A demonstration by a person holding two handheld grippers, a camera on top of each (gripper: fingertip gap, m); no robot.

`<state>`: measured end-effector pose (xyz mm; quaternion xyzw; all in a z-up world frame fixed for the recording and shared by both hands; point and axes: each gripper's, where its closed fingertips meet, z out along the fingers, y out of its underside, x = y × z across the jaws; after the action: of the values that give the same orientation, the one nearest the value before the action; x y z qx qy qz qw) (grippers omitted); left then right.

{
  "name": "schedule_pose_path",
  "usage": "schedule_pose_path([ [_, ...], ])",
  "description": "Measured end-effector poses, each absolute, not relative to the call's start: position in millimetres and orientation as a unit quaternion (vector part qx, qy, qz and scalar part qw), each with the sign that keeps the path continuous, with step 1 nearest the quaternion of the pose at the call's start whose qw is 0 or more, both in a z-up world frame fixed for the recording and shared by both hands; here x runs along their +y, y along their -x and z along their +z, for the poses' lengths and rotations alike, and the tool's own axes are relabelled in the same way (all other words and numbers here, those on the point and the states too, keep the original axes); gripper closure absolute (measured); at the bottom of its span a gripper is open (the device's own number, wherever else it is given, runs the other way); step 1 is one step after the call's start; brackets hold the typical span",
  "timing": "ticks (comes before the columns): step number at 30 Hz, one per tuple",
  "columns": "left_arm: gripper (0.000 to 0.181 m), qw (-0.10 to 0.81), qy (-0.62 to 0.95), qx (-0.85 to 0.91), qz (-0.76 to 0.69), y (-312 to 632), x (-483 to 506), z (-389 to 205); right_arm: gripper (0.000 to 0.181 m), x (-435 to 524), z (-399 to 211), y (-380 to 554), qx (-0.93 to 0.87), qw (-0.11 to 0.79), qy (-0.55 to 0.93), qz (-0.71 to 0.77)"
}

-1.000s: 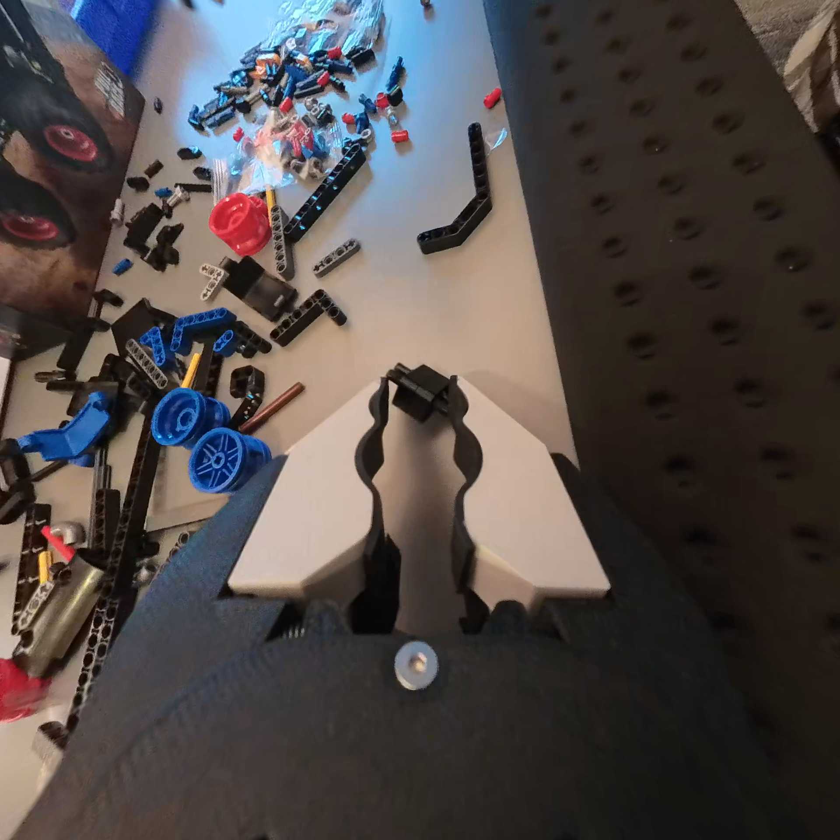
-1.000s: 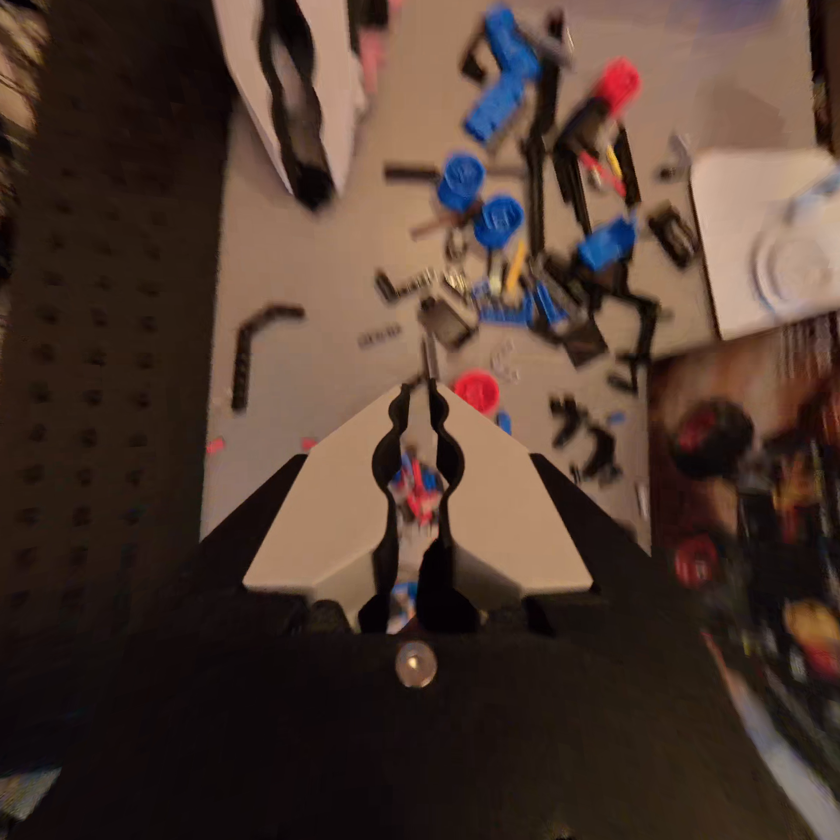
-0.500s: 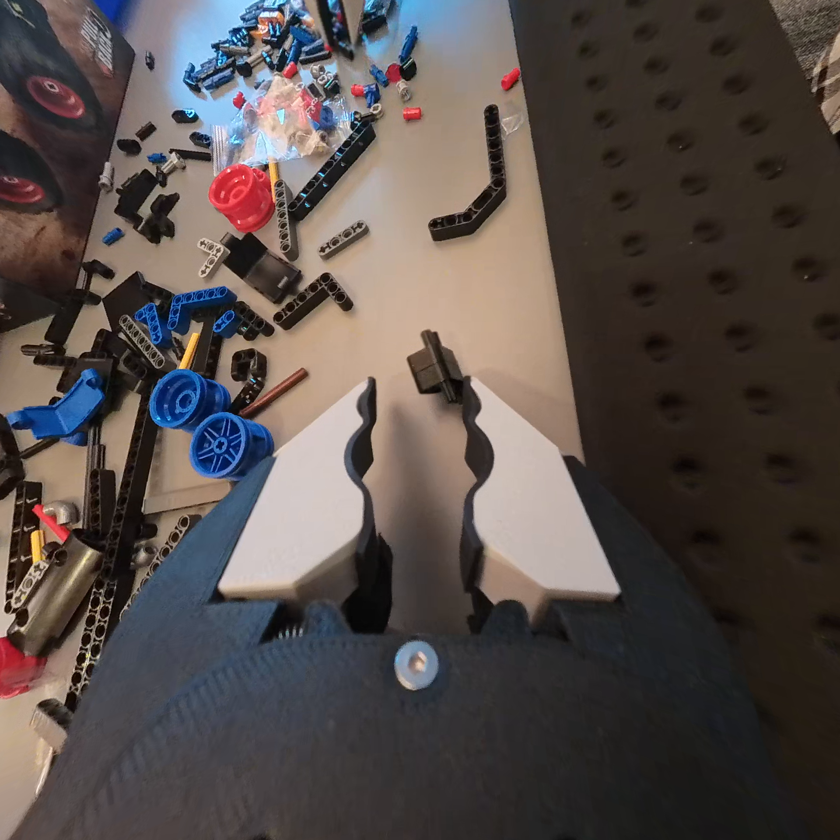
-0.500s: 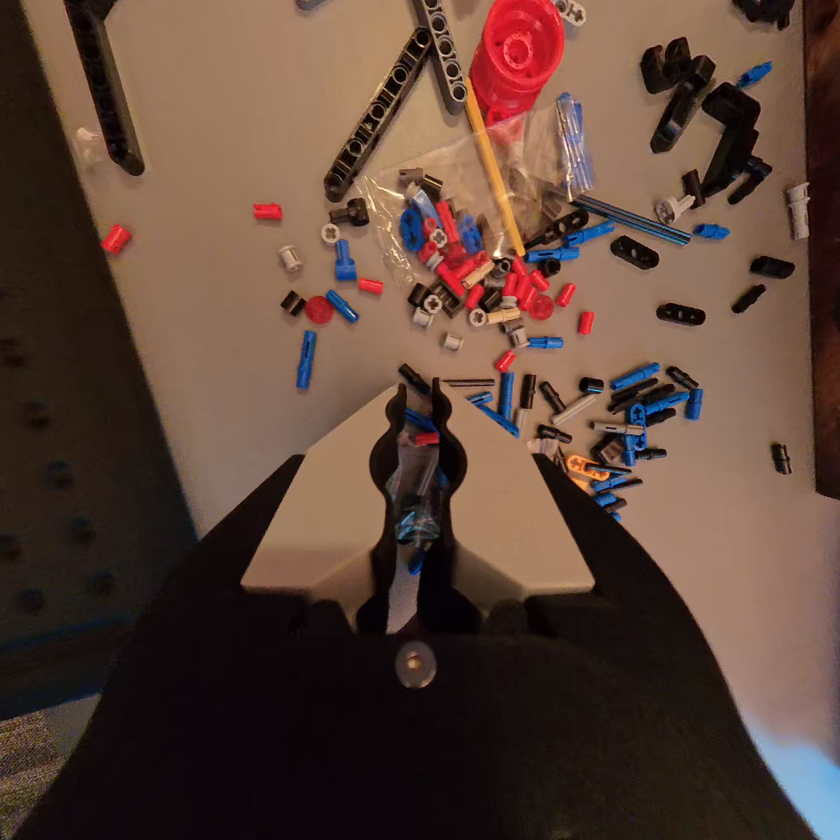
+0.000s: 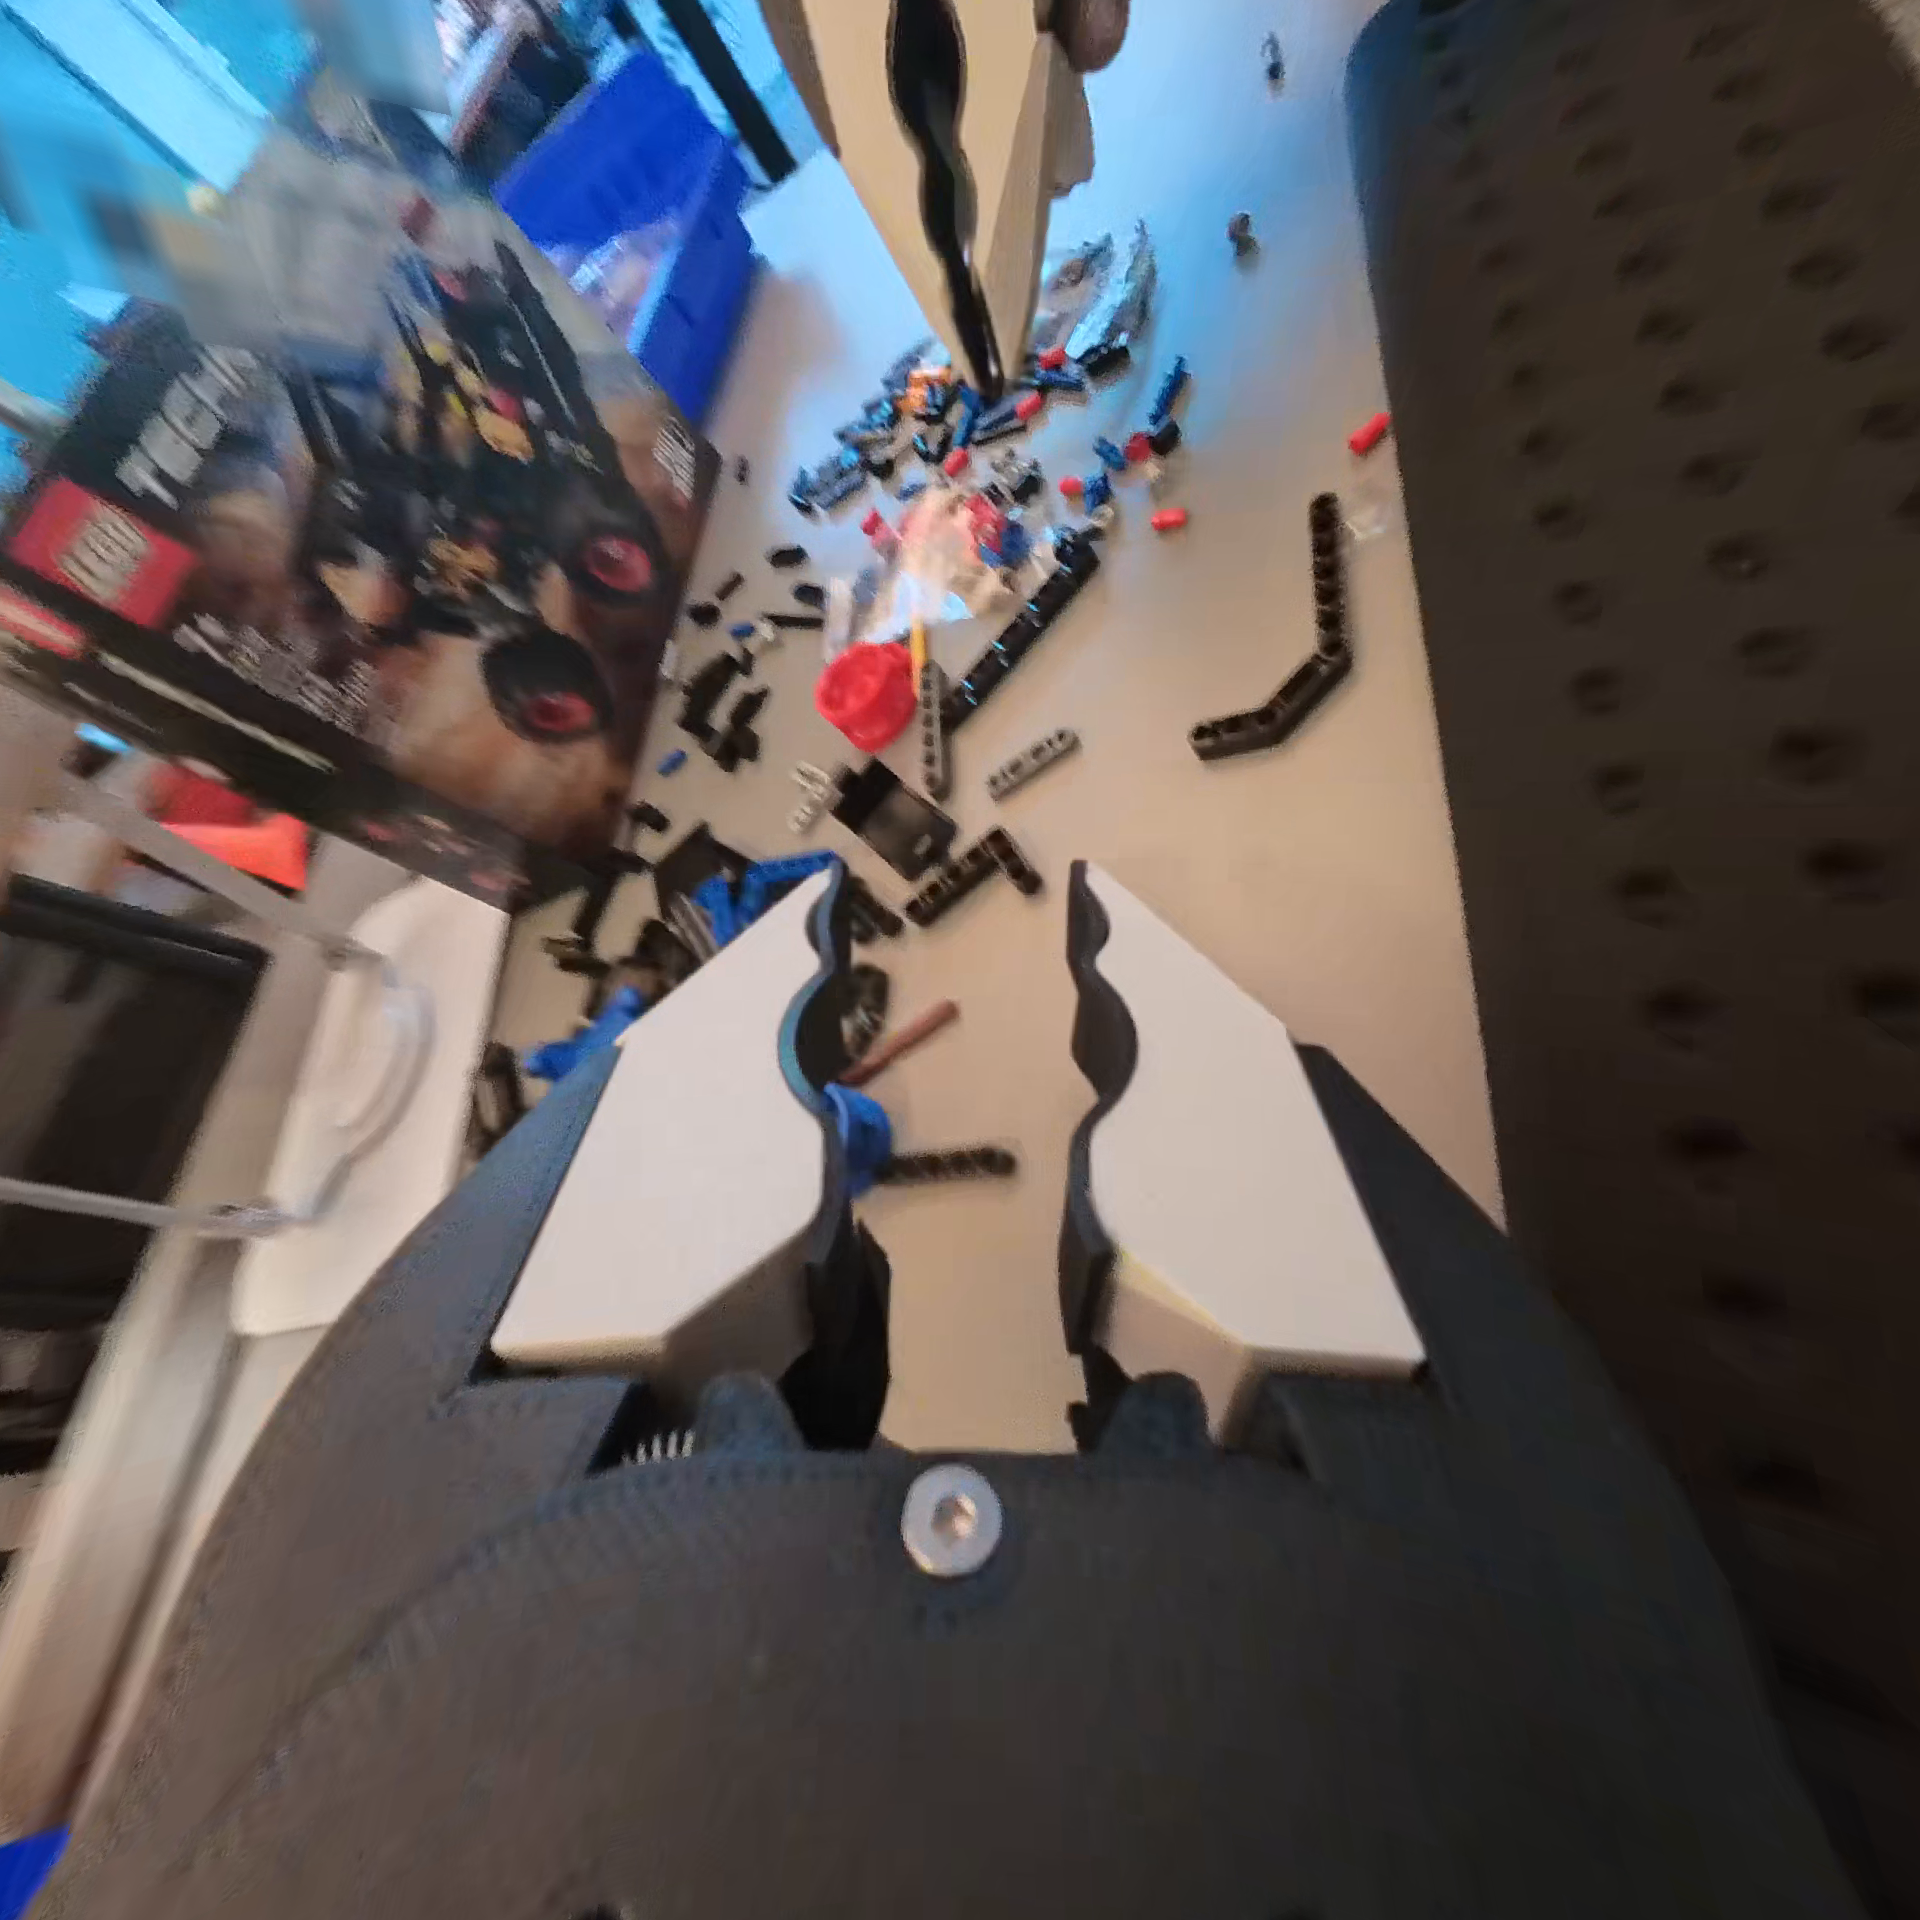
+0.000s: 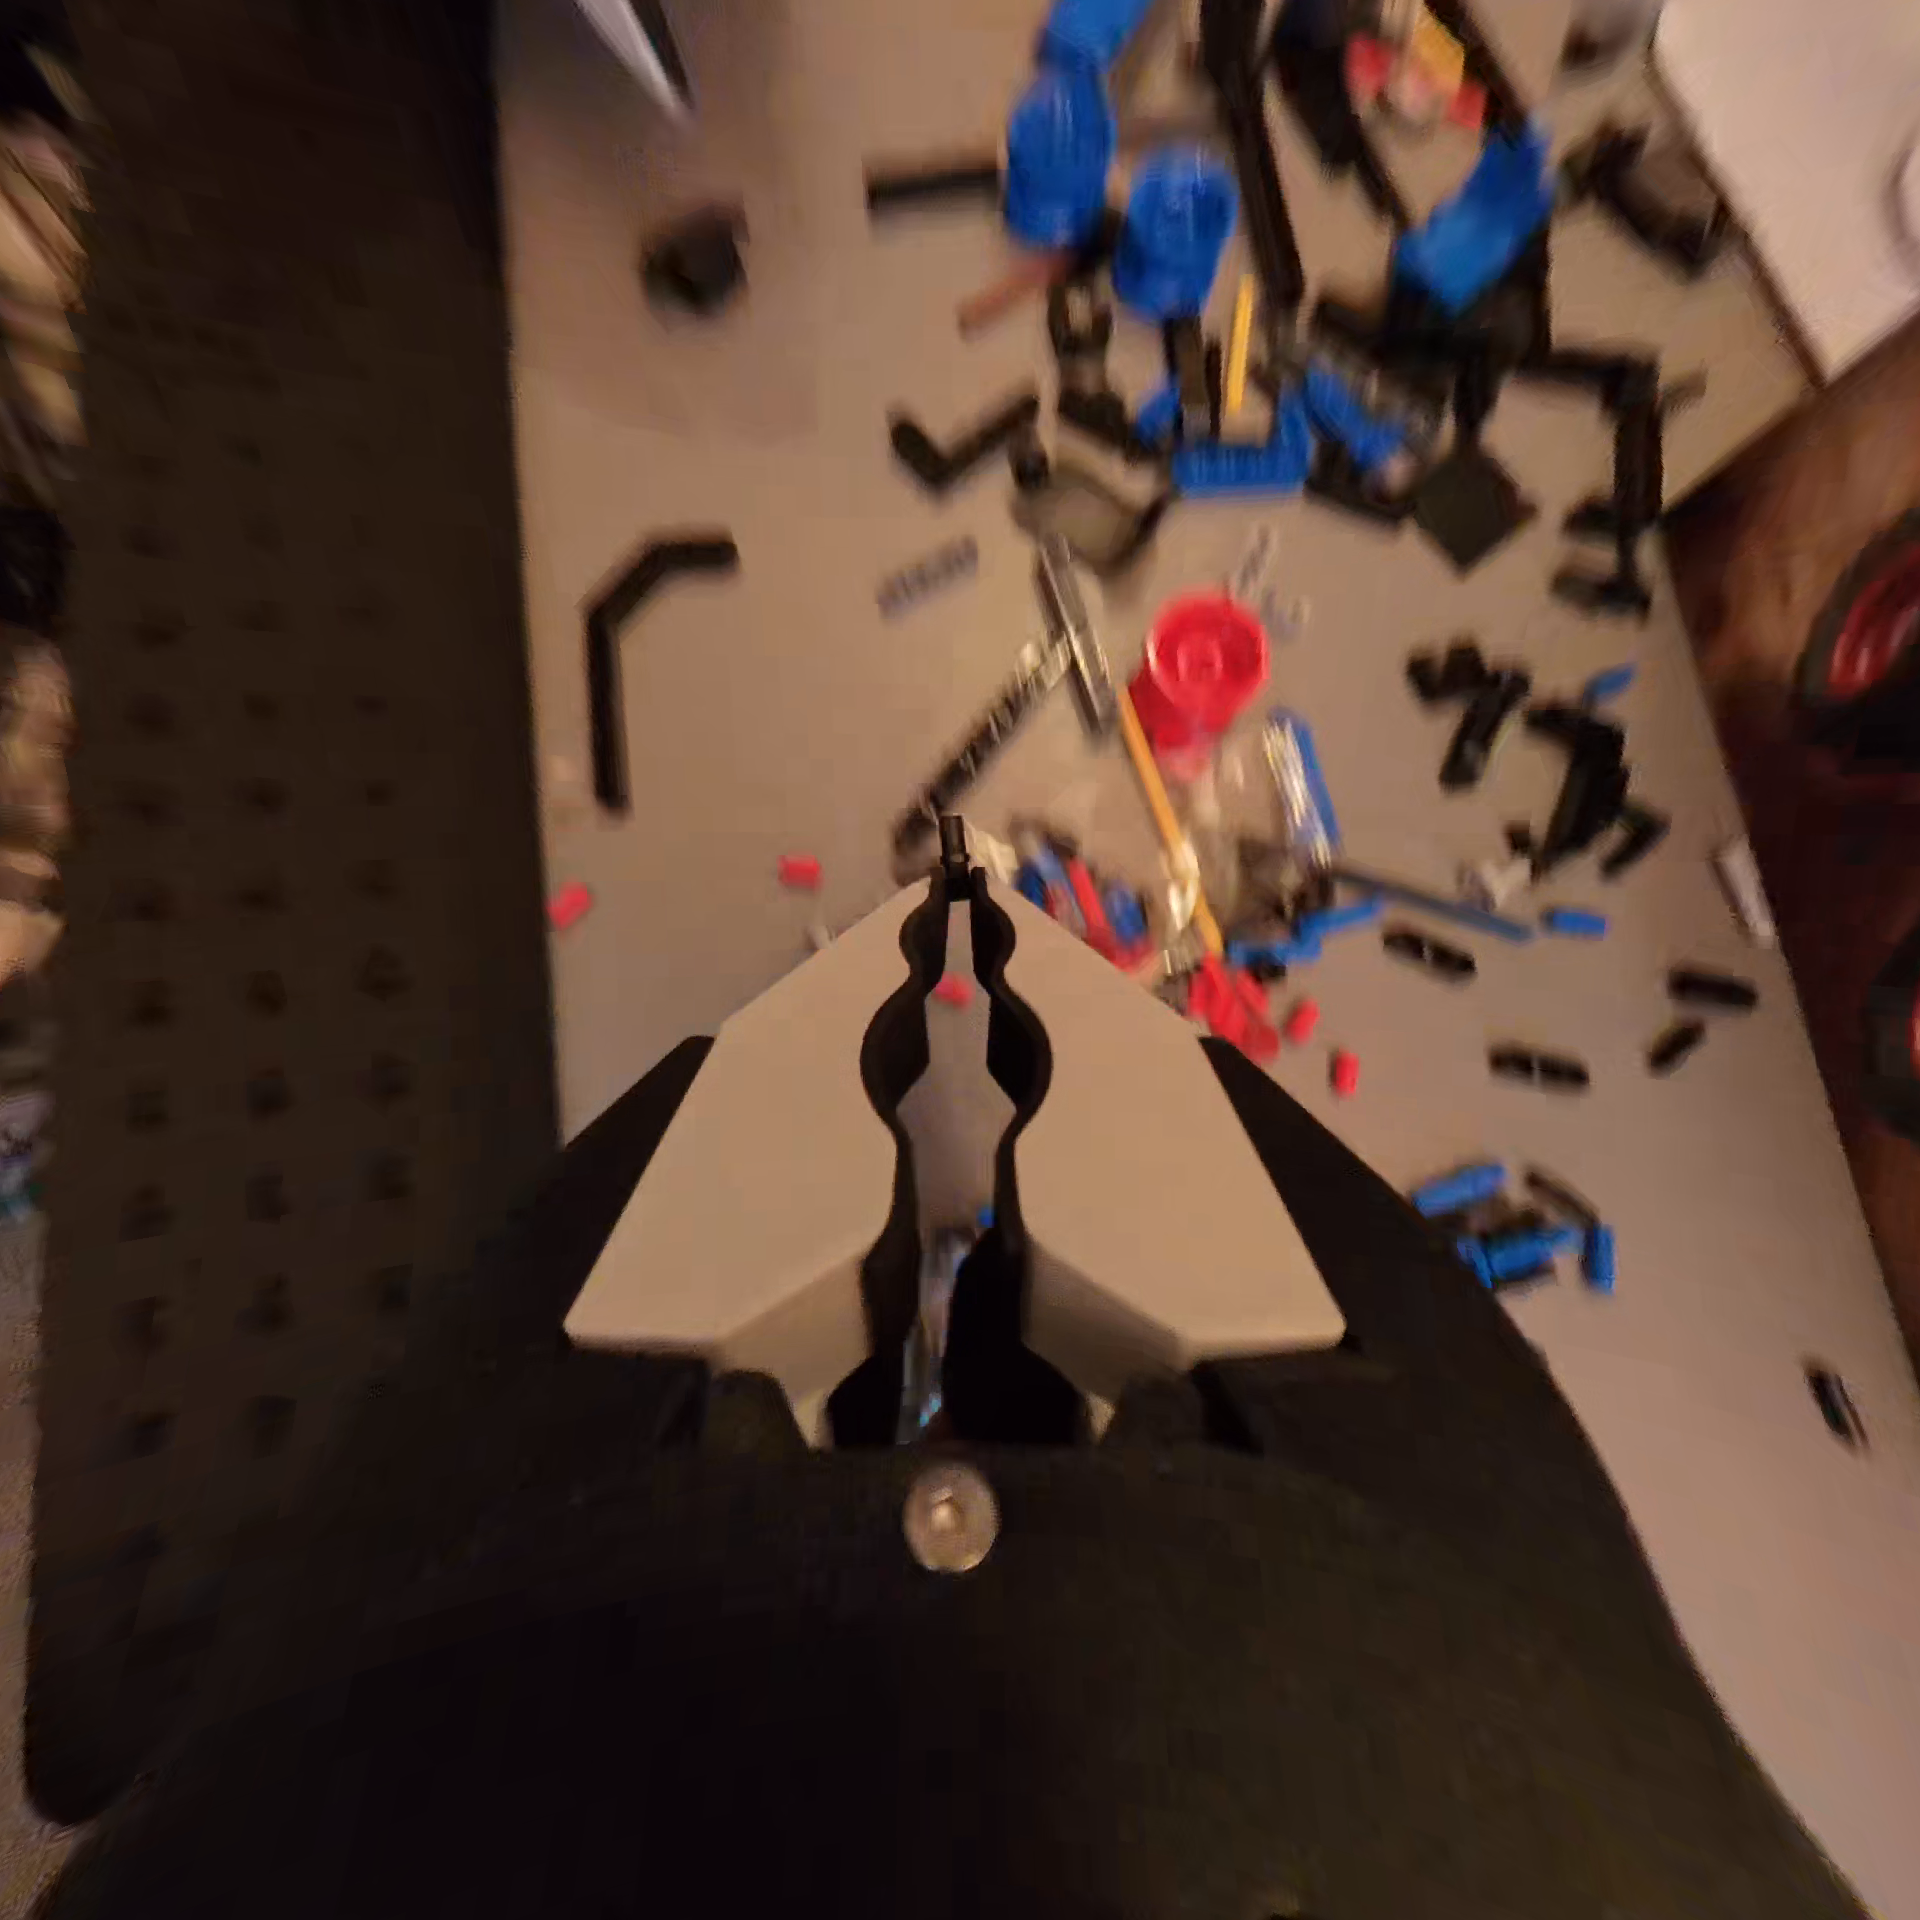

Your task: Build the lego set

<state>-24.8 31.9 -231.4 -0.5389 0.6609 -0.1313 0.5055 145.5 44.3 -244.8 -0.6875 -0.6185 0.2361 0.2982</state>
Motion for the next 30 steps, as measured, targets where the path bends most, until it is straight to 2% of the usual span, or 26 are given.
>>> schedule_pose_path([
  [5, 0.145, 0.571, 0.468, 0.673, -0.04, -12, 26, -213, 0.179, 25, -227, -87, -0.631, 0.29, 0.654, 0.3],
  [9, 0.148, 0.571, 0.445, 0.69, -0.024, -29, 17, -221, 0.179, 17, -228, -57, -0.634, 0.265, 0.64, 0.343],
  [15, 0.177, 0.569, 0.431, 0.7, 0.009, -26, 17, -228, 0.179, 9, -222, -40, -0.634, 0.255, 0.622, 0.383],
  [30, 0.179, 0.666, 0.401, 0.629, 0.028, -20, 23, -184, 0.175, 13, -181, -29, -0.519, 0.3, 0.592, 0.539],
])
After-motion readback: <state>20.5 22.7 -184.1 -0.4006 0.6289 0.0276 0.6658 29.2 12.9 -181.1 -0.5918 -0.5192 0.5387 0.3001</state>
